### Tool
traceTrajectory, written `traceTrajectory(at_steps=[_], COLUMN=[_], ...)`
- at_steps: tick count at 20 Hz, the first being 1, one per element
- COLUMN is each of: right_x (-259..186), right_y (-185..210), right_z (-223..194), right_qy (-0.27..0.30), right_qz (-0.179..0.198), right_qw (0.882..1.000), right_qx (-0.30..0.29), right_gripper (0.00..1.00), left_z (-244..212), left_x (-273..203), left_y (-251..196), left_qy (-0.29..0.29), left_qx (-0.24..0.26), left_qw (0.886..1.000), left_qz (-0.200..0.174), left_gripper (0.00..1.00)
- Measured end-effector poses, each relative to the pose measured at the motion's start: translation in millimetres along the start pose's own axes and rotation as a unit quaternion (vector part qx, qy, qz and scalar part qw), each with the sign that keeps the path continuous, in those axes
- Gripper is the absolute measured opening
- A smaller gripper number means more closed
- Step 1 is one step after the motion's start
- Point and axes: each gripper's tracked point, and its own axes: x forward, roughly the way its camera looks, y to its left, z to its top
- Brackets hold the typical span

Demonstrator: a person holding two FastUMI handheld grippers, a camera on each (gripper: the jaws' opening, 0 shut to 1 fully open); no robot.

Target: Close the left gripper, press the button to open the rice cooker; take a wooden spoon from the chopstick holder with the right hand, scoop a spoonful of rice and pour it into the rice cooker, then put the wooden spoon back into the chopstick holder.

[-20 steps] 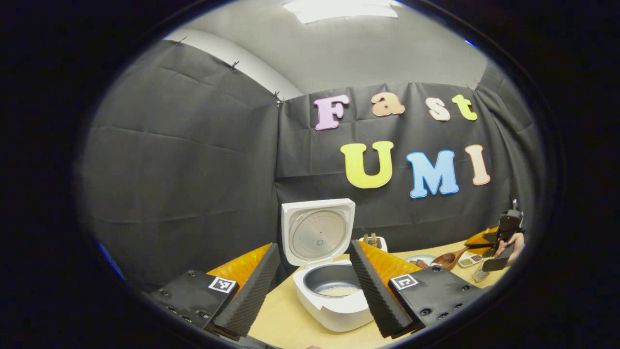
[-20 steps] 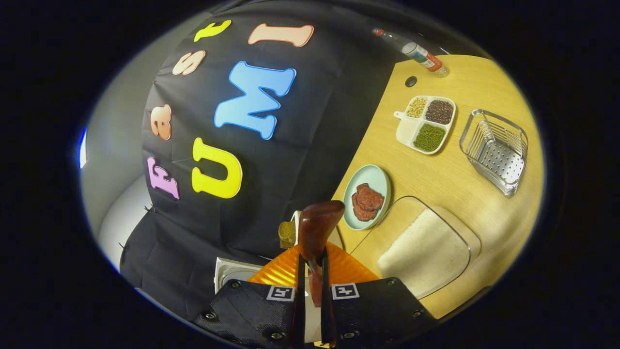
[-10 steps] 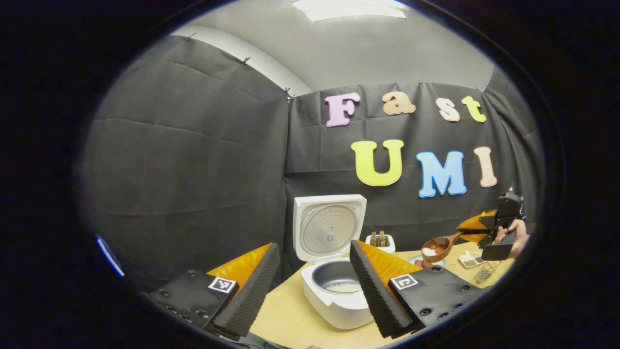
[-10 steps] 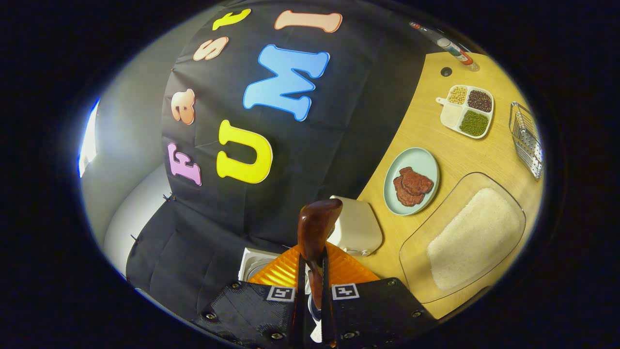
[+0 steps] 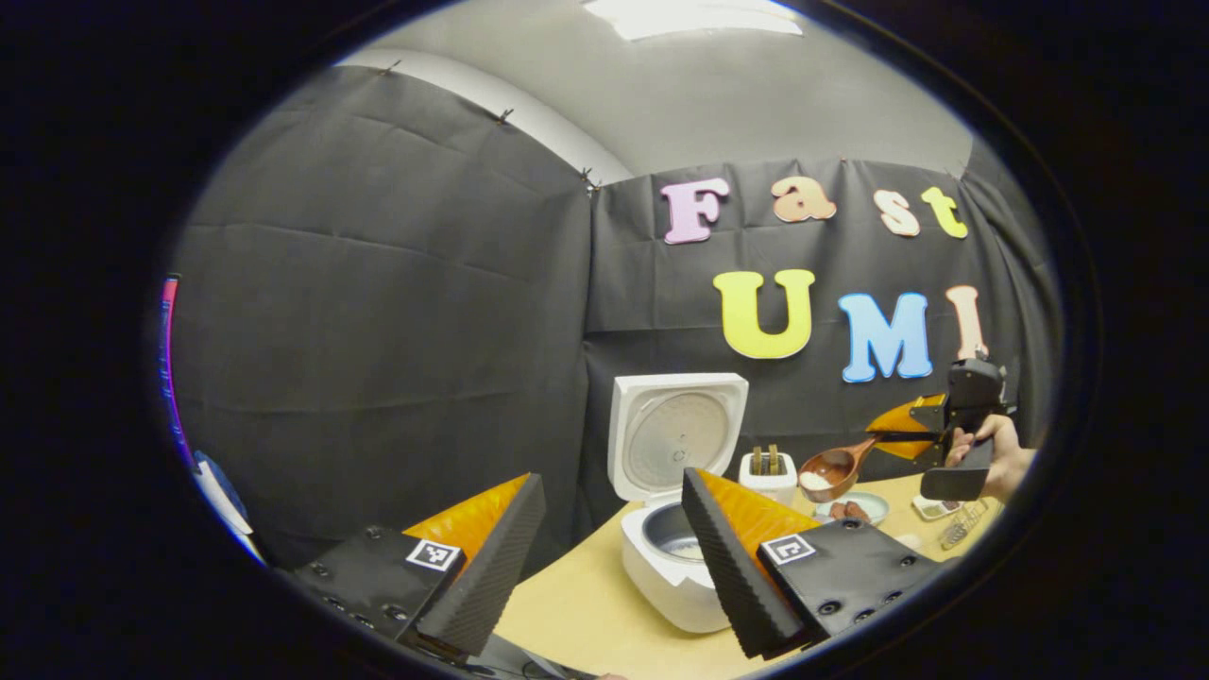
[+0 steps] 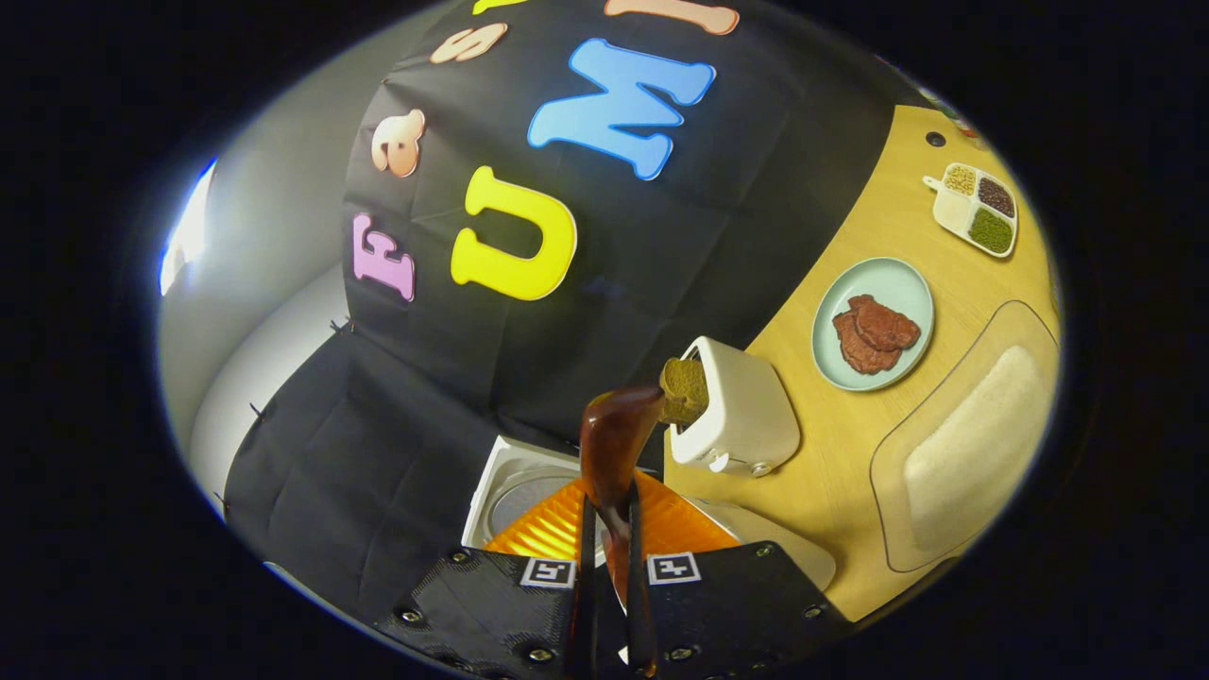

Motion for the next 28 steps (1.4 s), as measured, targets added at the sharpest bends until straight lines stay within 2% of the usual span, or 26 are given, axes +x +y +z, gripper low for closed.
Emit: traceTrajectory(at_steps=[8, 9, 10, 18, 19, 20, 21, 23, 25, 26, 28], right_x=[65.9, 74.7, 82.2, 124.6, 127.3, 128.3, 128.8, 129.8, 132.8, 134.5, 137.9], right_y=[19.7, 20.4, 19.4, 9.9, 5.3, 1.3, -1.1, -6.8, -9.9, -9.2, -4.0], right_z=[-56.8, -65.5, -72.9, -121.4, -126.1, -129.4, -131.4, -133.7, -136.3, -137.7, -133.3], right_qy=[0.04, 0.044, 0.049, 0.082, 0.087, 0.092, 0.096, 0.098, 0.097, 0.099, 0.102], right_qz=[-0.007, -0.01, -0.014, -0.044, -0.05, -0.055, -0.059, -0.066, -0.067, -0.066, -0.062], right_qw=[0.996, 0.994, 0.992, 0.972, 0.968, 0.962, 0.956, 0.942, 0.925, 0.915, 0.891], right_qx=[-0.084, -0.098, -0.113, -0.216, -0.232, -0.25, -0.27, -0.314, -0.362, -0.386, -0.437], right_gripper=[0.13, 0.13, 0.13, 0.13, 0.13, 0.13, 0.13, 0.13, 0.13, 0.13, 0.13], left_z=[-12.7, -14.3, -14.6, -21.5, -21.7, -21.2, -20.9, -22.3, -24.0, -23.2, -21.9], left_x=[-7.1, -8.7, -10.3, -16.5, -15.6, -14.7, -15.4, -20.4, -26.0, -30.0, -30.5], left_y=[40.9, 46.7, 53.9, 83.1, 83.9, 85.8, 87.3, 91.7, 96.9, 96.6, 97.3], left_qy=[0.013, 0.016, 0.018, 0.028, 0.028, 0.028, 0.028, 0.029, 0.03, 0.03, 0.03], left_qx=[-0.006, -0.006, -0.007, -0.009, -0.008, -0.007, -0.006, -0.006, -0.008, -0.008, -0.009], left_qw=[0.999, 0.999, 0.999, 0.996, 0.996, 0.996, 0.996, 0.995, 0.995, 0.995, 0.995], left_qz=[0.038, 0.044, 0.049, 0.079, 0.081, 0.084, 0.086, 0.091, 0.094, 0.095, 0.097], left_gripper=[0.99, 0.95, 1.0, 1.0, 0.96, 1.0, 0.96, 0.96, 0.96, 1.0, 0.96])
